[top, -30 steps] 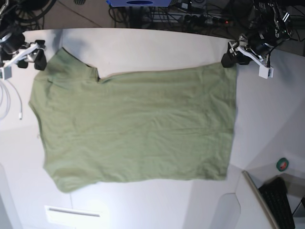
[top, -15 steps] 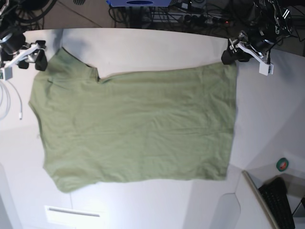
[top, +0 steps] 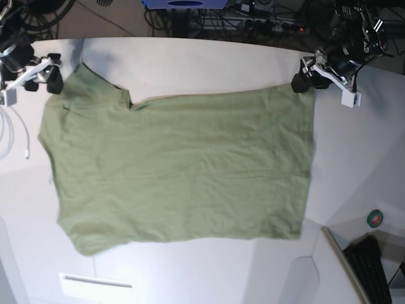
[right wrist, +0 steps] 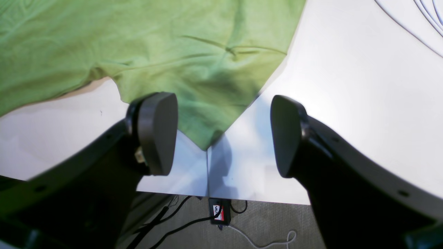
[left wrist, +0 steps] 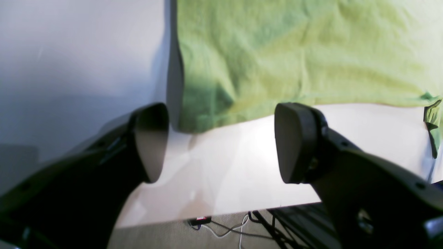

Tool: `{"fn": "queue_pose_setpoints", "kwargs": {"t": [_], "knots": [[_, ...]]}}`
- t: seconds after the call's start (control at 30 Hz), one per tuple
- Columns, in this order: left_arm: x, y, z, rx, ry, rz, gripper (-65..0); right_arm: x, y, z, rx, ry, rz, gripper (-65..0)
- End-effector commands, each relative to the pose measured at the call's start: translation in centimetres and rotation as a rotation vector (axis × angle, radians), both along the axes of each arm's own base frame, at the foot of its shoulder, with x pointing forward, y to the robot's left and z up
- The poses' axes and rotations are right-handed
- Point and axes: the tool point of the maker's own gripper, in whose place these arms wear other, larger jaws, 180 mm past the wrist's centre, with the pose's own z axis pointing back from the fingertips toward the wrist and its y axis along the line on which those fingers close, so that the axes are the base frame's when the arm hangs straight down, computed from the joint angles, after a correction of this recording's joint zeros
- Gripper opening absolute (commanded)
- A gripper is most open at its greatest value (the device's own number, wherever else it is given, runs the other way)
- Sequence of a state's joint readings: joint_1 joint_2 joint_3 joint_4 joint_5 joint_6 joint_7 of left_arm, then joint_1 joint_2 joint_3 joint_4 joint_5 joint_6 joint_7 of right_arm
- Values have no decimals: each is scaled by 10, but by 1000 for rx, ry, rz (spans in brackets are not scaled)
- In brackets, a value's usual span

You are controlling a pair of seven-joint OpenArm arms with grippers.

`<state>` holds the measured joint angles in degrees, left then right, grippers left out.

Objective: Layout the t-shirt on the table in an organized manner, then fold the t-shirt properly
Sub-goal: 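Grasp the shirt's collar-side corners with both grippers, then lift the held corners with both grippers and pull the shirt toward the robot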

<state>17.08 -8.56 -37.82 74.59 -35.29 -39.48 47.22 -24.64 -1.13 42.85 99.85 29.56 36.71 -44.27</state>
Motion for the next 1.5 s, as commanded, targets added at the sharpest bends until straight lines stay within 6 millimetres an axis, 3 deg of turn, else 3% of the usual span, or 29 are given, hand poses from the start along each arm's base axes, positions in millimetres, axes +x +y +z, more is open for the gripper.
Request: {"fn": "queue_pose_setpoints", "kwargs": {"t": [0.0, 0.17, 0.37, 0.67, 0.9, 1.1, 1.47], "knots": [[8, -2, 5, -7, -32, 0, -201, 7, -4, 10, -8, -43, 2, -260], [13, -12, 5, -27, -41, 5, -201, 4, -4, 3, 9, -29, -12, -260], [13, -16, 4, -40, -45, 11, -202, -3, -26, -39, 120, 38, -173, -260], [13, -19, 3, -49, -46, 14, -202, -2, -22, -78, 235, 115, -216, -258], [13, -21, 3, -54, -45, 17, -202, -4, -20, -87, 262, 141, -218, -255], [13, -16, 4, -45, -46, 21, -202, -3, 12, -91, 263, 174, -92, -260], [11, -16, 2, -49, -40, 25, -202, -1, 15, -92, 270, 173, -87, -260]]}}
